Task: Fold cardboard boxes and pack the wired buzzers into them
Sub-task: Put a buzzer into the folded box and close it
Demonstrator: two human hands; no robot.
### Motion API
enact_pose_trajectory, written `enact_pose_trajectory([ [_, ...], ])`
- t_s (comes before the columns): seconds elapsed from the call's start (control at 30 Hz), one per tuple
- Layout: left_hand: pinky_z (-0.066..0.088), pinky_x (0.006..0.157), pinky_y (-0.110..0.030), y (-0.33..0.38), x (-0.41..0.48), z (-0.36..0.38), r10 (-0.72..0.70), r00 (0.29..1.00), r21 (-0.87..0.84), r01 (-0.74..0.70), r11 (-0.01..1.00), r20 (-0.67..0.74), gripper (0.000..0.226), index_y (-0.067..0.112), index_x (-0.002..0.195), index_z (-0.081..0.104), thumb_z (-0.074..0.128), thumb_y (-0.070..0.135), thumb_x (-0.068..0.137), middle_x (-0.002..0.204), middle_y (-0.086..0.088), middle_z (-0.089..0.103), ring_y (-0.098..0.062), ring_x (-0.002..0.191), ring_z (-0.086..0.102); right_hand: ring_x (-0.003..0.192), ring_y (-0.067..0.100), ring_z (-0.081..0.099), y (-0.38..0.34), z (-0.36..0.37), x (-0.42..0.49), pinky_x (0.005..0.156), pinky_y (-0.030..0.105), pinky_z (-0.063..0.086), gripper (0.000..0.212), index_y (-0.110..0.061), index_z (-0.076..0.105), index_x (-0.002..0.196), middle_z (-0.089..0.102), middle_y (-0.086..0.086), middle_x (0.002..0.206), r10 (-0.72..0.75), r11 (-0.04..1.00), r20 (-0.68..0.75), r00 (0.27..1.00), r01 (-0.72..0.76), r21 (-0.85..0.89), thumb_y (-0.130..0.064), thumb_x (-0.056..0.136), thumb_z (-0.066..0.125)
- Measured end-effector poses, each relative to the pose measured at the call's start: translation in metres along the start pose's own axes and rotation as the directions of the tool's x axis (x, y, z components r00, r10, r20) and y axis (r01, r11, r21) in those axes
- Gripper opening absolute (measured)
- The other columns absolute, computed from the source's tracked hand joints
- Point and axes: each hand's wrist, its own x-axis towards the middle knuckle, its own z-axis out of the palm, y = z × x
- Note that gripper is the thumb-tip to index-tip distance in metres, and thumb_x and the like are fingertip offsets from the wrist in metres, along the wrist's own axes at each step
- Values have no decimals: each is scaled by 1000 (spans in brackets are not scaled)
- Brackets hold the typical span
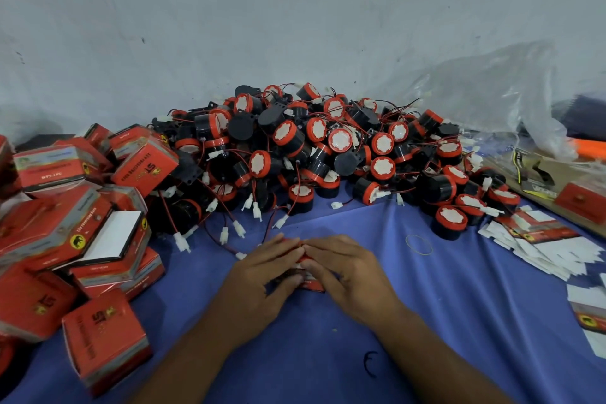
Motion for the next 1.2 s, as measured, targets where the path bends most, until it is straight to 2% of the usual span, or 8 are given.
enact_pose_trajectory([
  [0.1, 37, 114, -30, 2, 0, 1, -31, 1000, 5, 31, 999, -2, 43, 10, 129, 63, 68, 22, 88, 139, 4, 57, -10, 140, 42, 108, 17, 63, -2, 2, 2, 97, 30, 49, 24, -8, 74, 117, 70, 2, 121, -9, 1000, 41, 999, 10, -22, -16, 96, 66],
  [0.23, 34, 113, -21, 2, 2, -1, -78, 997, 23, 79, 997, -27, 37, 17, 129, 64, 68, 13, 92, 137, 17, 56, 2, 140, 36, 132, 24, 49, -5, 2, -3, 114, 29, 35, 35, -6, 63, 132, 55, 7, 142, 34, 999, 205, 978, -38, 14, -20, 100, 60],
  [0.4, 27, 110, -8, 2, -1, -1, -14, 1000, 71, 14, 997, -2, 39, 24, 133, 59, 63, 20, 94, 139, 33, 39, 9, 142, 26, 148, 8, 29, -1, -2, -6, 119, 22, 25, 43, -15, 51, 145, 34, 1, 159, 124, 978, 278, 952, -165, 129, -24, 104, 53],
  [0.57, 29, 115, -18, -3, 0, 0, 31, 999, 46, -30, 999, -12, 42, 20, 137, 56, 59, 24, 95, 144, 19, 45, 5, 143, 29, 146, 4, 32, 4, 0, -6, 116, 25, 35, 47, -16, 49, 147, 34, -2, 159, 161, 957, 240, 957, -211, 201, -21, 101, 58],
  [0.7, 30, 116, -23, -7, 1, 1, 77, 997, 100, -74, 992, -18, 39, 13, 134, 60, 59, 22, 96, 145, 16, 45, -5, 146, 29, 148, 3, 25, 6, 1, -9, 118, 22, 30, 56, -23, 41, 151, 27, -5, 162, 131, 966, 299, 945, -190, 177, -27, 98, 61],
  [0.8, 31, 116, -25, -10, 3, 1, 124, 992, 141, -124, 982, 7, 38, 10, 132, 62, 56, 27, 98, 142, 16, 47, -6, 145, 30, 148, 6, 30, 4, 2, -8, 118, 29, 33, 56, -16, 42, 150, 33, 0, 160, 120, 973, 265, 957, -166, 158, -20, 98, 62],
  [0.93, 36, 114, -28, -11, 2, 2, -25, 999, -3, 25, 1000, -37, 37, 17, 131, 63, 63, 24, 94, 139, 14, 55, -4, 141, 38, 136, 10, 49, 3, 0, -7, 111, 38, 43, 50, -13, 46, 148, 50, -1, 149, 200, 940, 218, 955, -250, 233, -19, 100, 60],
  [1.2, 35, 112, -17, -8, 4, -5, -167, 986, -132, 168, 977, 14, 42, 20, 133, 61, 65, 26, 92, 145, 10, 52, 2, 137, 40, 133, 6, 51, 6, -5, 0, 108, 36, 46, 34, -14, 63, 135, 58, -2, 140, 192, 940, 230, 954, -246, 237, -21, 102, 56],
])
